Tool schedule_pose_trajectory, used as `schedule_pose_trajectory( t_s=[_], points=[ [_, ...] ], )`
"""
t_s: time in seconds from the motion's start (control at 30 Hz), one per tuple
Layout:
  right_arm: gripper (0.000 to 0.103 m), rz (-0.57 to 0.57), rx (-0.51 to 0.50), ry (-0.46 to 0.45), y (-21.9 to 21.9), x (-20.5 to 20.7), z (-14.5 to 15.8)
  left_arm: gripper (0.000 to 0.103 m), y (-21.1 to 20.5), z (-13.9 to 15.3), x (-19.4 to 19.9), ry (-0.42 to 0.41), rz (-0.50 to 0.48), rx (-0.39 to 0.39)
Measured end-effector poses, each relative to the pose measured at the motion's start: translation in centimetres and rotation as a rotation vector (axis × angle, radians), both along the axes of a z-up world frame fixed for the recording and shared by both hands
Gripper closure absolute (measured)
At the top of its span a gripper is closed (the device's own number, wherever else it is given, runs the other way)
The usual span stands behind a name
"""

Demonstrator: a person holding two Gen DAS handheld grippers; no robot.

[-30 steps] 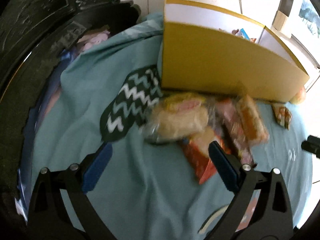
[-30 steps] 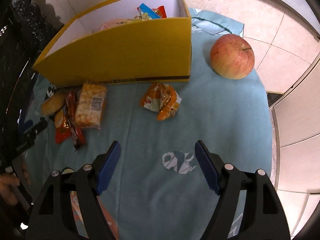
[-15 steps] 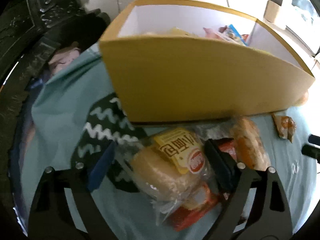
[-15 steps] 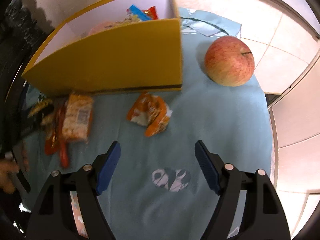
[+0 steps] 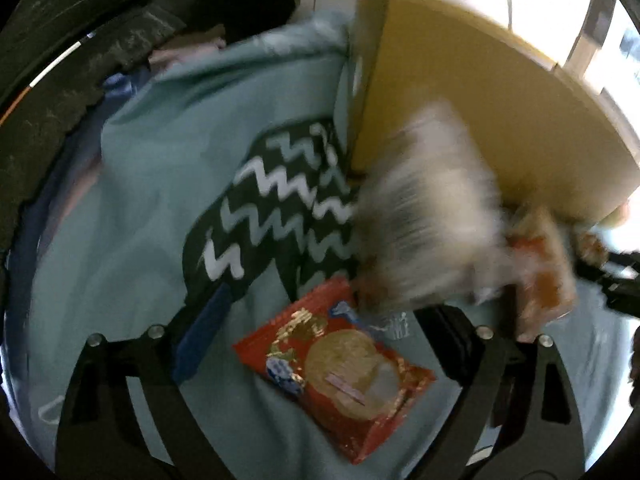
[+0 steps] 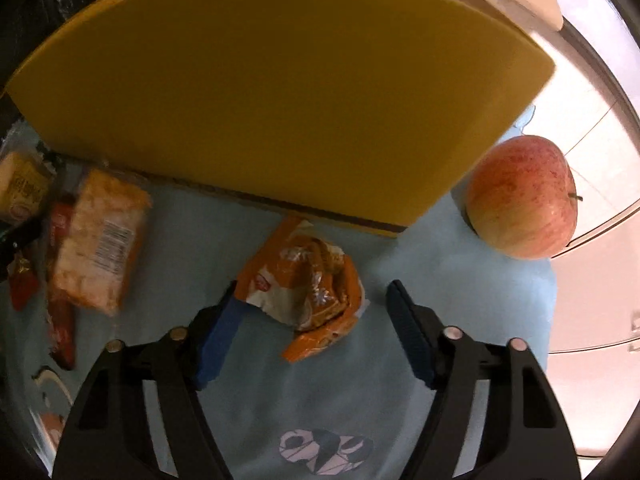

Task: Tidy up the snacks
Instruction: 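Grasp the clear bread bun bag with the left tool while the right grasps the orange wrapped snack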

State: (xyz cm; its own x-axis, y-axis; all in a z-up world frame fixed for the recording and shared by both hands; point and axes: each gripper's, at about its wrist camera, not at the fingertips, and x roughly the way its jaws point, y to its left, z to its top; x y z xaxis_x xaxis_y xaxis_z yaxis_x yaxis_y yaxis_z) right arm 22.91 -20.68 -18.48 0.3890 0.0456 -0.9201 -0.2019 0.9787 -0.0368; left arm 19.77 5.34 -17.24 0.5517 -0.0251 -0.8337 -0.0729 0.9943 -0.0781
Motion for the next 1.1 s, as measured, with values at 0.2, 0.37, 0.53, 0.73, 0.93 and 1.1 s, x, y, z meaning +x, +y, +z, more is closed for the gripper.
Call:
schedule_pose_trajectory(
  t_s=[0.2, 0.37, 0.53, 0.73, 0.93, 1.1],
  points=[
    [0.059, 0.103, 0.076, 0.025, 1.0, -2.1, 0.5, 0.010, -1.6, 2.3, -0.4, -0.115, -0.051, 0.031],
    [0.056, 0.066, 0.111, 0.008, 0.2, -3.4, 1.2, 0.009, -1.2, 1.9, 1.2, -0.081, -0.036, 0.064],
    [0.049, 0.054, 0.057, -0.025, -0.3, -2.5, 2.0, 0.009, -1.9, 0.3, 2.9, -0.027, -0.088, 0.178],
    [0.048, 0.035, 0.061, -0.025, -0.7, -1.6, 2.0, 0.061, -2.8, 0.7, 1.7, -0.042, -0.178, 0.208],
    [0.042, 0.065, 0.041, -0.015, 0.0, -1.2, 0.6, 0.062, -2.2, 2.7, -1.3, -0.099, -0.155, 0.063],
    [0.060, 0.072, 0.122, 0.058, -0.4, -0.6, 0.1, 0.062, -2.5, 3.6, -2.9, -0.094, -0.161, -0.012]
  ],
)
